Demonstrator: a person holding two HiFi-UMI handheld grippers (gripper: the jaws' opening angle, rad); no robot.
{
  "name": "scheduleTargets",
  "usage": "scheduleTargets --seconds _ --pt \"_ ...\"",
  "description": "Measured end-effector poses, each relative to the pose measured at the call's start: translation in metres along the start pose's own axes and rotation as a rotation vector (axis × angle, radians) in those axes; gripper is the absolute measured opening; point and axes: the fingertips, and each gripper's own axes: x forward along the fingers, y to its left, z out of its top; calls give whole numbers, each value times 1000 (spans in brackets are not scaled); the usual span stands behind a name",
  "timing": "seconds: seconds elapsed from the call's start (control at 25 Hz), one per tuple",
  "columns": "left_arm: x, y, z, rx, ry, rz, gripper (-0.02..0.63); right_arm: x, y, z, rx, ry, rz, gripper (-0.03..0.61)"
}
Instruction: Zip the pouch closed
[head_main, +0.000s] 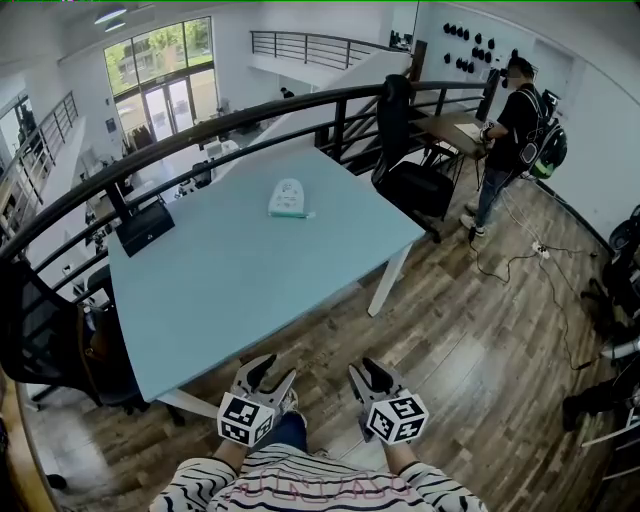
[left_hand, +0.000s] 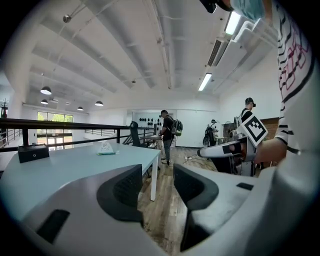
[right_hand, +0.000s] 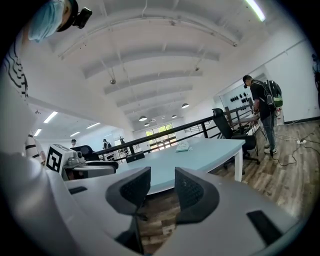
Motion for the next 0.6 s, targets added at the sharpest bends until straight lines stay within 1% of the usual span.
scheduleTargets --seconds 0.28,0.48,0.6 --pt "70 47 15 -3 11 -26 173 56 -38 21 19 19 -19 149" --pt "119 93 33 -4 6 -47 173 113 -65 44 23 29 -38 149" --pt "140 124 43 -9 1 -50 173 150 -73 59 19 32 -41 149"
